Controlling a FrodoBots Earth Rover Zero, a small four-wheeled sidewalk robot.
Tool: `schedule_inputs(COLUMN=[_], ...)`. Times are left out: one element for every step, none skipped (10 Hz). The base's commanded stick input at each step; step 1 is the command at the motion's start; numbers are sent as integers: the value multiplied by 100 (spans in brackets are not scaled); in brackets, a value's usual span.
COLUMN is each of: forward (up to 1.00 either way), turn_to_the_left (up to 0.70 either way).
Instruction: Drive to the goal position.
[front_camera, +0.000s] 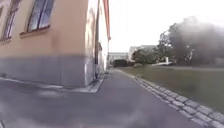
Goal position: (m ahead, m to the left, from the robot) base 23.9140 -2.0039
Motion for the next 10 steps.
schedule_inputs(forward=[60,60,60,60,60,60,60,60,60,60], turn_to_the_left=[0,0,0,0,0,0,0,0,0,0])
